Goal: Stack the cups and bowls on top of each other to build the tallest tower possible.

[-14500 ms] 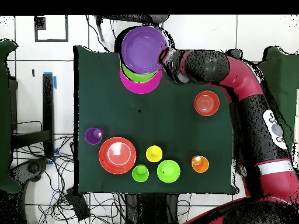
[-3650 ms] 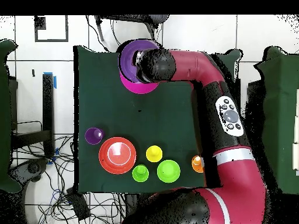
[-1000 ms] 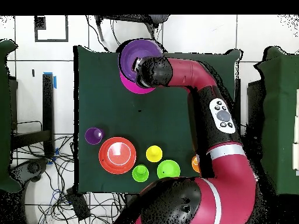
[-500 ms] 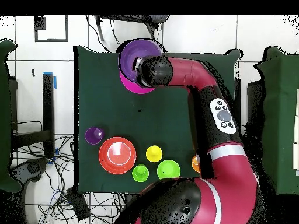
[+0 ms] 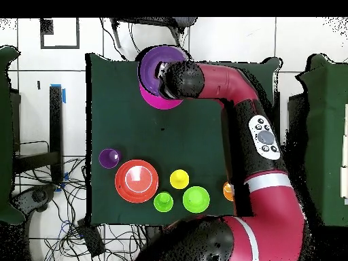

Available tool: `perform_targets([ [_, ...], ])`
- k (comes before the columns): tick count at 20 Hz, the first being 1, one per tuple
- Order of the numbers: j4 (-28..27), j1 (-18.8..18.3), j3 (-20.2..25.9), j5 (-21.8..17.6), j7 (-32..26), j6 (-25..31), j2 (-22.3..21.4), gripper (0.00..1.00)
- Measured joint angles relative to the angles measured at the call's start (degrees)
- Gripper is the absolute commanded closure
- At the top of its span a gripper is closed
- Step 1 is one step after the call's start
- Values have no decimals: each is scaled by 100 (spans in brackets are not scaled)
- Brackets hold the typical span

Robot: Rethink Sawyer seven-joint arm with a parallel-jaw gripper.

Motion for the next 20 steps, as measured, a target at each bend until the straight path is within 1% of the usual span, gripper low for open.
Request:
perform_targets([
  [8, 8, 76, -199, 112, 0, 0, -207, 0],
  [20, 9, 111, -334, 197, 0, 25, -290, 0],
])
